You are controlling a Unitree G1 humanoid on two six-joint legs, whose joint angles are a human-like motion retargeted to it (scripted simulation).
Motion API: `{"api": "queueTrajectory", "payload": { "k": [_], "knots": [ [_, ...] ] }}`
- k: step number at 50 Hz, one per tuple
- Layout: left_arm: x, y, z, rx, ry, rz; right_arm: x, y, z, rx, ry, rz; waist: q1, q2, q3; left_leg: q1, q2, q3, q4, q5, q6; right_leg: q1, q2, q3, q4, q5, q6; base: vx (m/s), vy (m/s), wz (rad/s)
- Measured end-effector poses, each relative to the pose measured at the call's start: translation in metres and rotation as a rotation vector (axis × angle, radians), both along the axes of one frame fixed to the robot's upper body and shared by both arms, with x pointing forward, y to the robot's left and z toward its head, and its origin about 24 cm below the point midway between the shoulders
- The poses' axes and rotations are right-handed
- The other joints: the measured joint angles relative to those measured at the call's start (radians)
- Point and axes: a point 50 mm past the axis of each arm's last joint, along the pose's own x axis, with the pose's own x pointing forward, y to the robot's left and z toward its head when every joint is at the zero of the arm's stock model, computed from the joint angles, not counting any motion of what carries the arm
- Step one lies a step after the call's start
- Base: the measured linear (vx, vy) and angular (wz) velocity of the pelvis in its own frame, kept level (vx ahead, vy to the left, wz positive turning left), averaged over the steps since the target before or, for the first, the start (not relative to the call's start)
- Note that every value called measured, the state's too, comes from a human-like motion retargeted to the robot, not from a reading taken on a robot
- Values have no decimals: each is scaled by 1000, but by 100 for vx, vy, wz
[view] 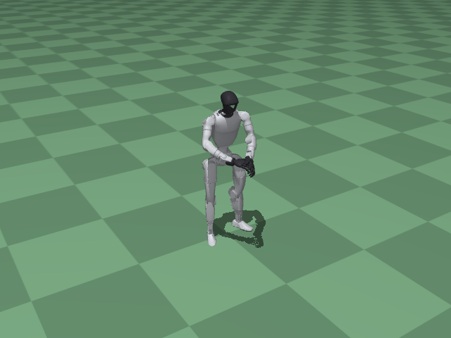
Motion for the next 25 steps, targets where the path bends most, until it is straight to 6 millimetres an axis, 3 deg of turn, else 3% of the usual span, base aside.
{"api": "queueTrajectory", "payload": {
  "k": [5,9,12,16,19,22,25],
  "knots": [
    [4,1,55,-44,-191,-23,1,2,45,125,-182,6,24,5,-22,-3,3,4,0,5,0,-1,6,3,-12,7,0,0,0,0],
    [-24,2,97,-120,-387,-138,-26,4,81,209,-330,134,38,6,-42,-2,3,7,0,4,5,0,6,6,-13,6,0,1,0,-1],
    [-52,5,110,-168,-494,-214,-54,6,93,241,-392,251,44,6,-47,2,4,9,0,0,11,-1,7,9,-8,2,0,6,-1,-5],
    [-83,10,103,-218,-550,-254,-85,3,91,252,-411,364,50,4,-35,4,9,13,0,-3,16,-5,12,15,-1,-1,0,0,0,0],
    [-93,11,84,-240,-513,-247,-93,-1,80,226,-407,386,51,1,-17,4,16,17,0,-2,14,-9,21,16,0,0,0,0,-2,-2],
    [-87,8,63,-212,-439,-219,-84,-6,65,160,-419,348,49,-1,-2,1,24,19,0,2,7,-12,30,14,-3,4,0,-1,-2,-2],
    [-65,2,45,-115,-379,-167,-59,-8,48,66,-439,261,41,-1,0,-5,29,17,0,6,-1,-14,37,8,-8,9,0,-3,-2,4]
  ]
}}
